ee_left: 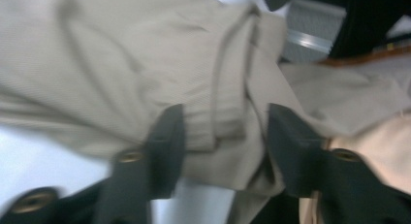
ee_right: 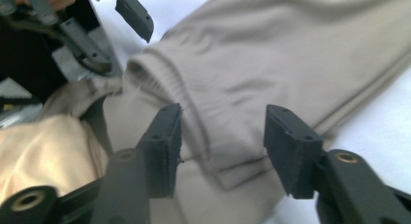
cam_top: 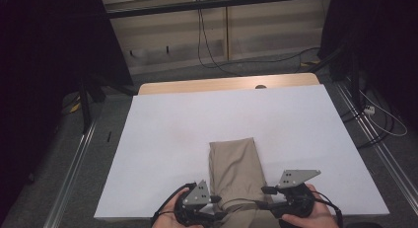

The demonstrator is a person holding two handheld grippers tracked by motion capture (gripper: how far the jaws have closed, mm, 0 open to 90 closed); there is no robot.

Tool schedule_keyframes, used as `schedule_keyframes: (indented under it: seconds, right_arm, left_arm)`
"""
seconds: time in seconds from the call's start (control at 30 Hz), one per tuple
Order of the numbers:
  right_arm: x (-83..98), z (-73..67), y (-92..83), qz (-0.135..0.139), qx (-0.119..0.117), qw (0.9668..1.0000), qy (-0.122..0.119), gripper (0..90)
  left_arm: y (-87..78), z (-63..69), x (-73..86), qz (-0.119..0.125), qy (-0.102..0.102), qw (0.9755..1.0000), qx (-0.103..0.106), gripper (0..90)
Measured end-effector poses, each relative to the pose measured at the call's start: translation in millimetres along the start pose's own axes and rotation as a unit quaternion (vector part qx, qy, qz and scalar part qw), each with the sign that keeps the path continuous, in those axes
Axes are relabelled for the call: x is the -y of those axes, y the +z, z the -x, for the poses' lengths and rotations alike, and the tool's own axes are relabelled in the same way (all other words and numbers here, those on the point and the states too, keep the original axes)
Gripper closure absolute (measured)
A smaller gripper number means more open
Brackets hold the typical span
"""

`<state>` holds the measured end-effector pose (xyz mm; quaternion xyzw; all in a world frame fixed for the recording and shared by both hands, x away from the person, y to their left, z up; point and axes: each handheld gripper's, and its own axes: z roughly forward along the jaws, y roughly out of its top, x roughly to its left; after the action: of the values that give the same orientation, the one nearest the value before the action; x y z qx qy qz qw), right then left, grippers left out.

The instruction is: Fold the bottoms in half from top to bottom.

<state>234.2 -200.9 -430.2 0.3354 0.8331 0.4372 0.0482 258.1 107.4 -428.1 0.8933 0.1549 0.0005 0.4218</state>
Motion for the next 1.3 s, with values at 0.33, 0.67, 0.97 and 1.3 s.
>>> schedule_keyframes:
  seconds: [0.33,0.67,0.97,1.3]
  right_arm:
    - [-29.8,37.5,3.8,0.016,0.051,0.9986,0.006,35.4]
    - [-89.8,99.2,37.9,0.009,0.129,0.9916,0.006,55.3]
    - [-91.6,133.4,85.2,-0.019,0.141,0.9898,0.009,62.9]
    - [-76.9,141.3,92.4,-0.019,0.095,0.9941,0.049,42.8]
  left_arm:
    - [-4.0,-59.4,-21.1,0.038,-0.032,0.9934,-0.103,26.1]
    - [28.6,-145.7,-66.1,0.017,-0.069,0.9834,-0.167,34.3]
    - [43.8,-163.5,-48.5,0.007,-0.128,0.9798,-0.153,52.4]
    - [36.9,-166.6,-39.7,0.029,-0.15,0.9794,-0.132,48.0]
